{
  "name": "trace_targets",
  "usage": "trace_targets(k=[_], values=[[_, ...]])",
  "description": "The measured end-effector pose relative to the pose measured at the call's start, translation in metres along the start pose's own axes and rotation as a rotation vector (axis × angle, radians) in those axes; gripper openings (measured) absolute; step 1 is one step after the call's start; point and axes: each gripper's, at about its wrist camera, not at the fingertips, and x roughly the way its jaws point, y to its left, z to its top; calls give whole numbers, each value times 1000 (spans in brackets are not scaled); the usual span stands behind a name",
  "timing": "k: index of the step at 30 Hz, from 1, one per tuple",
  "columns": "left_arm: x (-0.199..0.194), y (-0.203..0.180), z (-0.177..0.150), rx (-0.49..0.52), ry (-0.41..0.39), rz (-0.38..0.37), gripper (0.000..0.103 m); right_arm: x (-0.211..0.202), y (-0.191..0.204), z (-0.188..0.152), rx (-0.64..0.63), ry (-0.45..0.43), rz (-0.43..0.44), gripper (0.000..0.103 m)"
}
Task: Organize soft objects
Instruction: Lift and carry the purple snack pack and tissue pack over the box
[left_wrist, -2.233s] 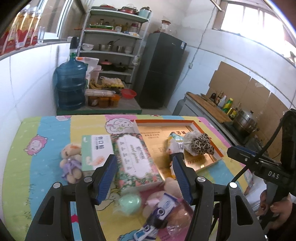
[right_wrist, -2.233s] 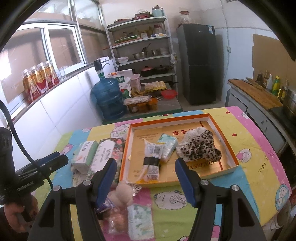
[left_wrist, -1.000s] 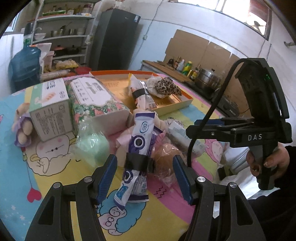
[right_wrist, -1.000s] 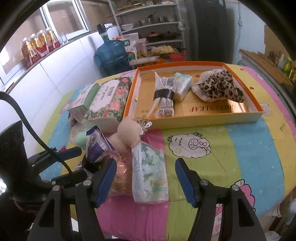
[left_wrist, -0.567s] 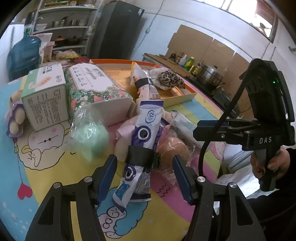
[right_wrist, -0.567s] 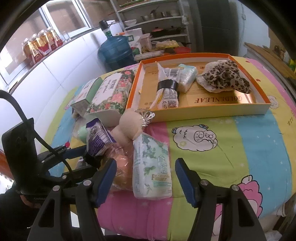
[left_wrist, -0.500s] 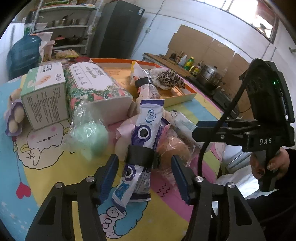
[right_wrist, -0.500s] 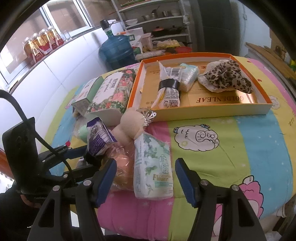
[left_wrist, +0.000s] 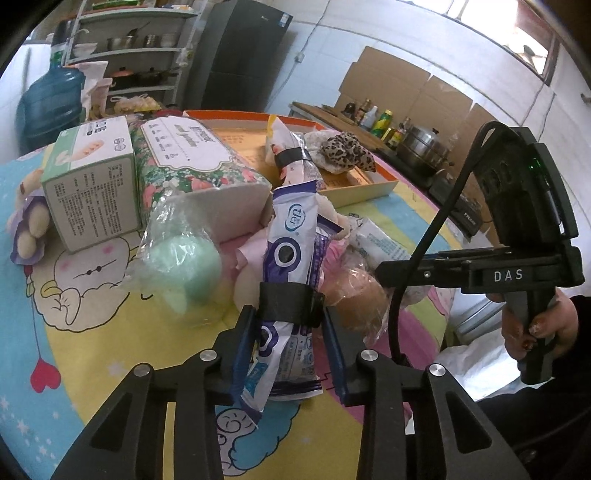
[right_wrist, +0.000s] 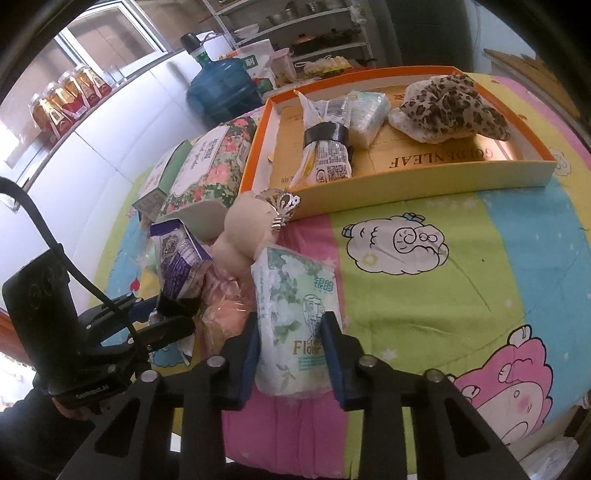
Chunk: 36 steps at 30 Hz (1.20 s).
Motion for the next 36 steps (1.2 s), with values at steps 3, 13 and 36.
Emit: trace_targets(k=[3,13,36], values=[[-3,-1,0,-2,-11,-9,36,-3,2,1,-12,-12,-8,27],[-18,-5,9,-5,-59,-22,36,-24,8,3,-26,-72,-21,25],[-27,-28,72,-32,-148,37,35,-81,7,37,-43,-232,-22,25]])
